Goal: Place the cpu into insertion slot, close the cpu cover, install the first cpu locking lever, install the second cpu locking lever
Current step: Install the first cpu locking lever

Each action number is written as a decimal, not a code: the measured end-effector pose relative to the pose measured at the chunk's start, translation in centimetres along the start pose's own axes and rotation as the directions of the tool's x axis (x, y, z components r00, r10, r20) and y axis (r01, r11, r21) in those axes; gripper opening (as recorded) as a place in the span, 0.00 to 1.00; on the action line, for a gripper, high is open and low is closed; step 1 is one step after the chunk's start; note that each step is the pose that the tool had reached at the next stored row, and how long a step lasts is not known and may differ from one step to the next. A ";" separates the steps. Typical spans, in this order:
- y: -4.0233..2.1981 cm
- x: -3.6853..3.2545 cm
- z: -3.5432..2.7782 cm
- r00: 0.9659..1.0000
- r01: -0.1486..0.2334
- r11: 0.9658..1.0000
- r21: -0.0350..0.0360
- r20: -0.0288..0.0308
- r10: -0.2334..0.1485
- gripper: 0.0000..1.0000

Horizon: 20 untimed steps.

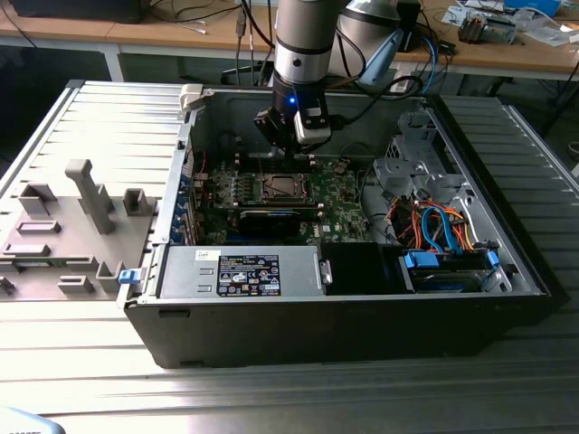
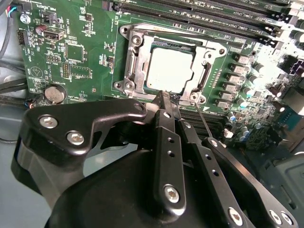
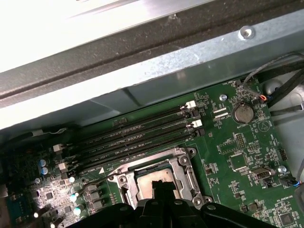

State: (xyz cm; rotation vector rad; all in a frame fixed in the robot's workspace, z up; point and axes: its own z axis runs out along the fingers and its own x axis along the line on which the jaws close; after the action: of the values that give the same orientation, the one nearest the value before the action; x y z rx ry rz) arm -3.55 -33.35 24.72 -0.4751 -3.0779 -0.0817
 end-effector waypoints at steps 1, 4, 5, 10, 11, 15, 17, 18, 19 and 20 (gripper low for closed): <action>0.00 0.00 0.00 1.000 0.001 1.000 0.000 0.000 -0.001 0.11; 0.00 0.00 0.00 1.000 0.004 1.000 0.000 0.000 -0.004 0.11; 0.00 0.00 0.00 1.000 0.005 1.000 0.000 0.000 -0.005 0.11; 0.00 0.00 0.00 1.000 0.009 1.000 0.000 0.000 -0.009 0.11; 0.00 0.00 0.00 1.000 0.010 1.000 0.000 0.000 -0.010 0.11; 0.00 0.00 0.00 1.000 0.015 1.000 0.001 -0.001 -0.015 0.11; 0.00 0.00 0.00 1.000 0.017 1.000 0.001 -0.001 -0.017 0.11; 0.00 0.00 0.00 1.000 0.018 1.000 0.001 -0.001 -0.018 0.11; 0.00 0.00 0.00 1.000 0.019 1.000 0.001 -0.001 -0.019 0.11; 0.00 0.00 0.00 1.000 0.020 1.000 0.001 -0.001 -0.020 0.11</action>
State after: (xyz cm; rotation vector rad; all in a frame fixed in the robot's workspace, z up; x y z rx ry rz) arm -3.55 -33.35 24.72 -0.4449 -3.0819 -0.0813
